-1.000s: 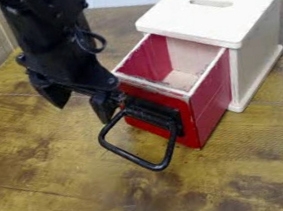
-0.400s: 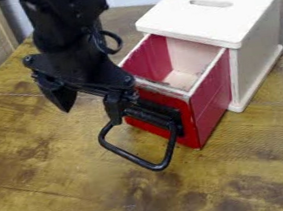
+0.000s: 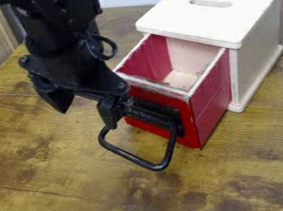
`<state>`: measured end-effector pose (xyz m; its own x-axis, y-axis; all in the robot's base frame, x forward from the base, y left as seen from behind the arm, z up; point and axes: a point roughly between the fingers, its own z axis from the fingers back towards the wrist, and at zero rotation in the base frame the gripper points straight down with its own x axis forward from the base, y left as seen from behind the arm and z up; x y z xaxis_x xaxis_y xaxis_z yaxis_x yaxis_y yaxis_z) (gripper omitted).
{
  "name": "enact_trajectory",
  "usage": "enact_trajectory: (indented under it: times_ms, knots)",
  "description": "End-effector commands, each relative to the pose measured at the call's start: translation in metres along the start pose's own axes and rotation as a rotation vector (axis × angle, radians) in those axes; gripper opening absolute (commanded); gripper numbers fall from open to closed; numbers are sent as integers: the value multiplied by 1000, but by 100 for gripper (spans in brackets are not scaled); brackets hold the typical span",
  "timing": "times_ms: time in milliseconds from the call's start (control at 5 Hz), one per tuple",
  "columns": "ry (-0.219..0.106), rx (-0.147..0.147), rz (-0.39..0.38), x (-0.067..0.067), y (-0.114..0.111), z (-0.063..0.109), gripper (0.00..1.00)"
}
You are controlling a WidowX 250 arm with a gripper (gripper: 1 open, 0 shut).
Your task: Open the drawer
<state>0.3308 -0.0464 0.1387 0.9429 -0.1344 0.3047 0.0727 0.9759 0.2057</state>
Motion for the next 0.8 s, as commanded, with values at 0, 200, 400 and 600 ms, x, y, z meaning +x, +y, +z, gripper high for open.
enact_trajectory:
  times_ms: [0, 200, 400, 600]
  knots:
    - [-58, 16, 2, 11, 19, 7, 100]
    - [-16, 78, 97, 9, 32, 2, 100]
    - [5, 94, 139, 13, 34, 1, 100]
    - [17, 97, 155, 14, 30, 4, 100]
